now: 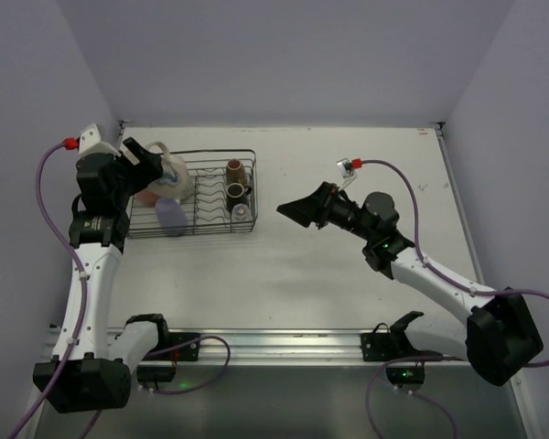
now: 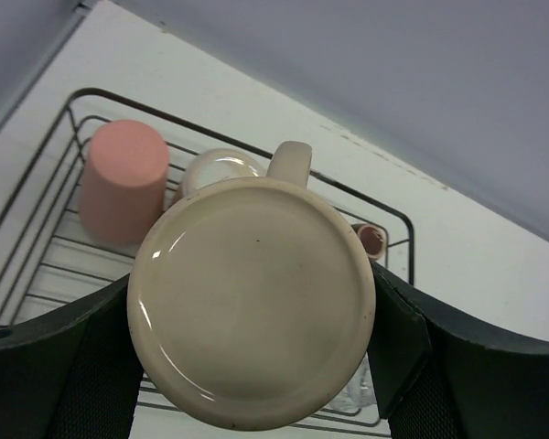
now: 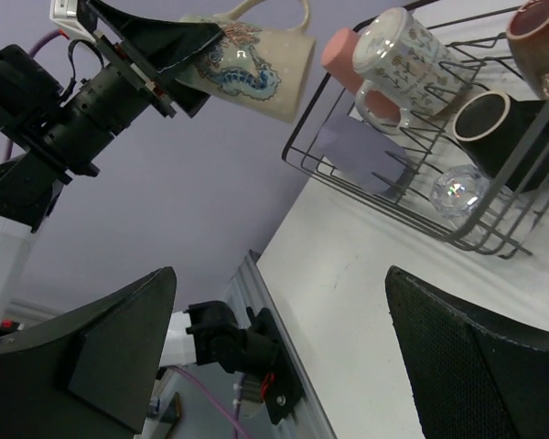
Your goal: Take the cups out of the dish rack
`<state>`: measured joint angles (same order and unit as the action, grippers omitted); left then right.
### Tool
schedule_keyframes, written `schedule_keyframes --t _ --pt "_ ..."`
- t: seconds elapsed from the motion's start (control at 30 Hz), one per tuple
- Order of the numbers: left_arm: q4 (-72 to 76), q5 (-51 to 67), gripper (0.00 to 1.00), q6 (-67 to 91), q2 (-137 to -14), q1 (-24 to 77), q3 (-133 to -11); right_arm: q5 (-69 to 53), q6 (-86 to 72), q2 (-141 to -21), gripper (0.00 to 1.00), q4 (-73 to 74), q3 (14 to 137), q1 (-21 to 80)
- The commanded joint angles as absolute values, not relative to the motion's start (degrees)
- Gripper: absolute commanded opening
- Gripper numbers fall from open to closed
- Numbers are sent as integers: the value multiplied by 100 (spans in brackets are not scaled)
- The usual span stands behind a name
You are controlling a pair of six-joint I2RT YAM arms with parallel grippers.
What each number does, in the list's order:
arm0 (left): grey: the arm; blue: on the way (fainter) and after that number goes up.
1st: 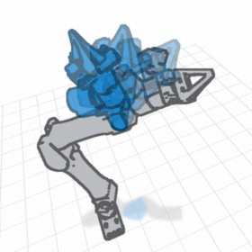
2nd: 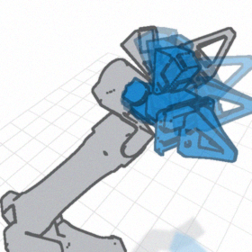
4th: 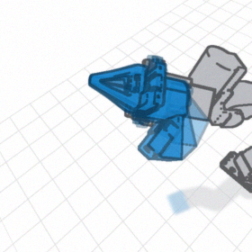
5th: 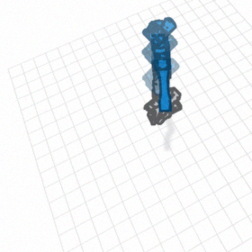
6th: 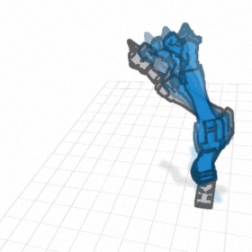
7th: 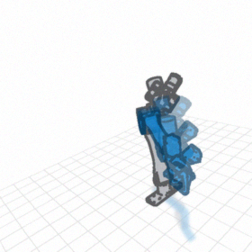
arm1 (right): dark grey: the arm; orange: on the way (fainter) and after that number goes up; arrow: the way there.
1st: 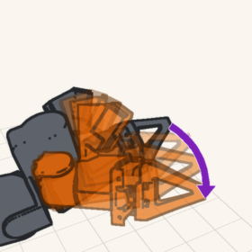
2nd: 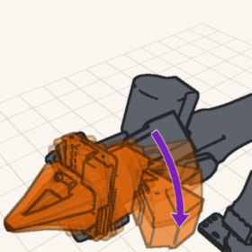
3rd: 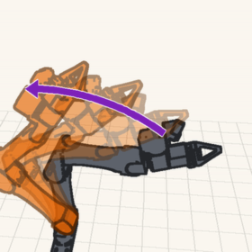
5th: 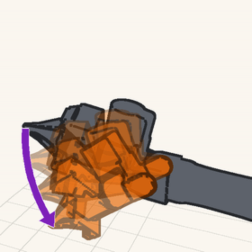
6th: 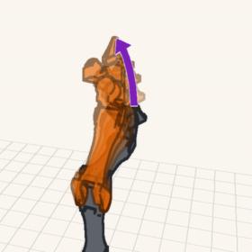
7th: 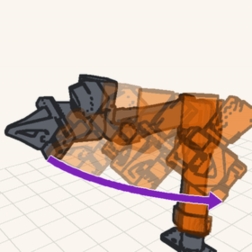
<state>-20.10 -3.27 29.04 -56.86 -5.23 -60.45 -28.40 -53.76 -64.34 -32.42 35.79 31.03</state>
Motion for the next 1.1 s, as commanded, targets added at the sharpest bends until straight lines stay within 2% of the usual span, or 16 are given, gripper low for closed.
schedule_keyframes --t 0.0,0.17,0.37,0.7,0.87,1.07 --pt "-721 981 0 3584 -5449 -528 -5986 -2418 -5730 -6924 99 -4358 4068 3366" --pt "-81 1949 0 4086 -5362 -449 -5591 -2198 -5879 -7698 99 -4877 4534 3717" --pt "947 2591 0 4816 -5010 -282 -5028 -2039 -6073 -8472 99 -5308 4965 3946" --pt "1801 2953 0 5554 -4852 210 -4421 -1916 -6258 -8991 99 -5537 5317 4289" --pt "2205 2971 0 5870 -4816 632 -4131 -2056 -6346 -9114 92 -5879 5353 4307" --pt "2750 2822 0 6143 -4860 1133 -3903 -2223 -6757 -9298 77 -6441 5300 4307"
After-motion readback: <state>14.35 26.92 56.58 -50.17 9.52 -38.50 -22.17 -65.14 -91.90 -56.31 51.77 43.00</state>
